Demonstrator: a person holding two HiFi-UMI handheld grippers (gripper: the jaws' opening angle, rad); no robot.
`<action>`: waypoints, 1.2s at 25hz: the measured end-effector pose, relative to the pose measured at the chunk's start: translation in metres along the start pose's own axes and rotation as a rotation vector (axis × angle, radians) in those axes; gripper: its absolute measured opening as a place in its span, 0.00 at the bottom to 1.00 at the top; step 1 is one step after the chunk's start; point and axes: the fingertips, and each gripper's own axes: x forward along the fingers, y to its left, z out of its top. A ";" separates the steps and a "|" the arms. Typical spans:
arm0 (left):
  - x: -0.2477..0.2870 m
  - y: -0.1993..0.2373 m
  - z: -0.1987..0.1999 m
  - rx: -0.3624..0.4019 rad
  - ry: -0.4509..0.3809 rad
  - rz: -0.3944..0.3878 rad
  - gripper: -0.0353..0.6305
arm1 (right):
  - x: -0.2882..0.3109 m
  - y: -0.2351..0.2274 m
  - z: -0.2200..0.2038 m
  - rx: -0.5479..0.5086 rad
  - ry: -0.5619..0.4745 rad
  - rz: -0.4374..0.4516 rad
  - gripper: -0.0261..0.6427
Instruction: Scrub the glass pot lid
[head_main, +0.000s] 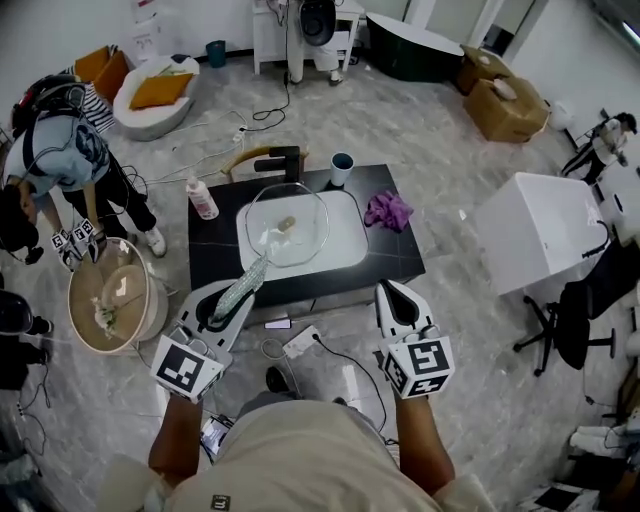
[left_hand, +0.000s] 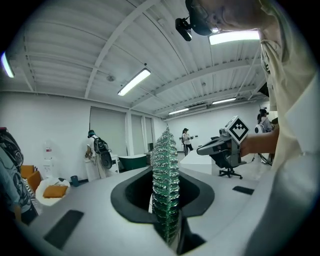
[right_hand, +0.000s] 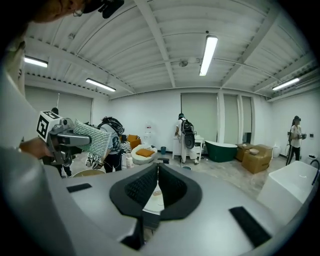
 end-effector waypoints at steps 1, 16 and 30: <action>0.000 0.006 -0.003 -0.005 -0.004 -0.005 0.19 | 0.005 0.002 0.000 -0.002 0.003 -0.006 0.08; -0.013 0.088 -0.050 -0.072 -0.012 0.072 0.19 | 0.089 0.044 0.019 -0.102 0.039 0.059 0.08; 0.039 0.140 -0.052 -0.155 0.083 0.484 0.19 | 0.253 0.003 0.060 -0.184 0.017 0.455 0.08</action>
